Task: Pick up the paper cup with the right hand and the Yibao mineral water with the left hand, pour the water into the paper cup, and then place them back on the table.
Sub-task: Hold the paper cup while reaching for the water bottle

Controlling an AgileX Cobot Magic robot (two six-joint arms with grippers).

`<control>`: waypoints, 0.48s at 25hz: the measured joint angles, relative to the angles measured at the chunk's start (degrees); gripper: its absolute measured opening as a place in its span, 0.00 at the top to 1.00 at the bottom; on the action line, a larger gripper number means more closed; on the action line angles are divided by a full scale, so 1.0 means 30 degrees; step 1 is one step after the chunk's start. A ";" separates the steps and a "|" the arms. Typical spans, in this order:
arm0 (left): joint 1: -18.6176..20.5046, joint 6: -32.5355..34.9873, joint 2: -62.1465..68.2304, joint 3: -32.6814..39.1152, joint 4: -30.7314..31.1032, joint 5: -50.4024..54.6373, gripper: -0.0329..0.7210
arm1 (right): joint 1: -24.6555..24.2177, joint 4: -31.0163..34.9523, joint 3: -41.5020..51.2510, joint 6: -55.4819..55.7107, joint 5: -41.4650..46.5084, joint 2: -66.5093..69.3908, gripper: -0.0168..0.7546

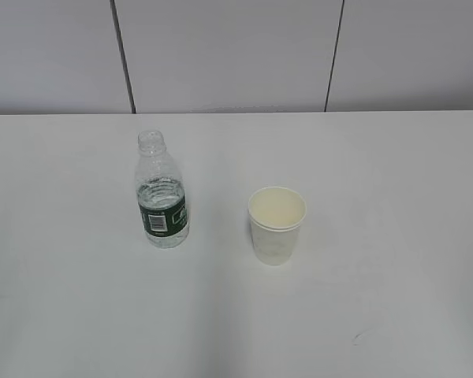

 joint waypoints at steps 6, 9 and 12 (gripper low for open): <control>0.0000 0.0000 0.0000 0.0000 0.0000 0.0000 0.63 | 0.0000 0.0000 0.0000 0.0000 0.0000 0.0000 0.22; 0.0000 0.0000 0.0000 0.0000 0.0000 0.0000 0.63 | 0.0000 0.0000 0.0000 0.0000 0.0000 0.0000 0.22; 0.0000 0.0000 0.0000 0.0000 0.0000 0.0000 0.63 | 0.0000 0.0000 0.0000 0.0000 0.0000 0.0000 0.22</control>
